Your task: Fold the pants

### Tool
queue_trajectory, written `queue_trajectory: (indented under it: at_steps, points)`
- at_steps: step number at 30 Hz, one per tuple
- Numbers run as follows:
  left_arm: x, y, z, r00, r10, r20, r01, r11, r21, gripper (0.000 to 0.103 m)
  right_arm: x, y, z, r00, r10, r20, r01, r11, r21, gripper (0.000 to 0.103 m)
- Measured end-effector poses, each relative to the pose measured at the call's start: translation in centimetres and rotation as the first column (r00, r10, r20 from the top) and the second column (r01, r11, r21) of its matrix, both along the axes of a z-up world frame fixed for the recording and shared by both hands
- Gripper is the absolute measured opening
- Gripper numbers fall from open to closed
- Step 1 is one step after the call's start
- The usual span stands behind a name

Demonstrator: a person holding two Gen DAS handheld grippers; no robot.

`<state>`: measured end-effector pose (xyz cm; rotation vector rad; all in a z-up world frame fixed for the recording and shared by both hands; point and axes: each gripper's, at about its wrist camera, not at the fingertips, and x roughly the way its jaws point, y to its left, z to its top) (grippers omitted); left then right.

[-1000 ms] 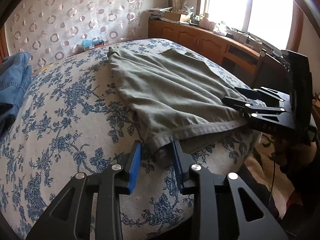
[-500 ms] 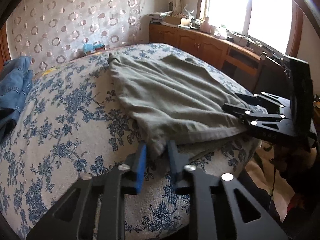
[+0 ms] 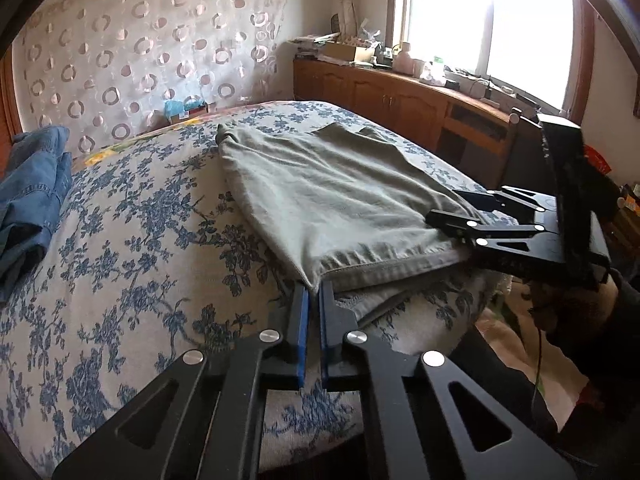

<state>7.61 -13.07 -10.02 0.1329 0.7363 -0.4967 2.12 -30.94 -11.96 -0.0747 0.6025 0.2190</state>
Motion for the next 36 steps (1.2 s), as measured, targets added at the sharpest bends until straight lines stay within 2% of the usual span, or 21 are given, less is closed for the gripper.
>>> queue_trajectory:
  at_steps: [9, 12, 14, 24, 29, 36]
  points:
    - [-0.7, 0.0, -0.8, 1.0, 0.0, -0.029, 0.0, 1.0, 0.012, 0.005, 0.2, 0.0, 0.0, 1.0, 0.001, -0.001, -0.001, 1.0, 0.001, 0.055]
    - [-0.5, 0.1, -0.9, 0.999, 0.016, -0.04, -0.015, 1.0, 0.027, 0.015, 0.2, 0.0, 0.0, 1.0, 0.001, 0.0, -0.001, 1.0, 0.001, 0.055]
    - [-0.6, 0.2, -1.0, 0.999, 0.016, -0.047, -0.015, 0.999, 0.03, 0.027, 0.2, 0.0, 0.0, 1.0, 0.001, 0.001, -0.001, 1.0, 0.001, 0.055]
    - [-1.2, 0.1, -2.1, 0.996, -0.026, -0.081, 0.03, 0.999, 0.042, 0.037, 0.1, -0.1, -0.1, 1.0, 0.003, 0.002, -0.003, 1.0, 0.001, 0.055]
    - [-1.1, -0.1, -2.2, 0.996, -0.04, -0.073, 0.043, 0.998, 0.038, 0.04, 0.1, -0.1, -0.1, 1.0, 0.002, 0.002, -0.002, 1.0, 0.002, 0.055]
    - [-0.6, 0.1, -2.1, 1.0, 0.027, 0.0, -0.026, 0.997, 0.071, 0.04, 0.1, -0.1, -0.2, 1.0, 0.001, 0.003, -0.001, 1.0, 0.002, 0.055]
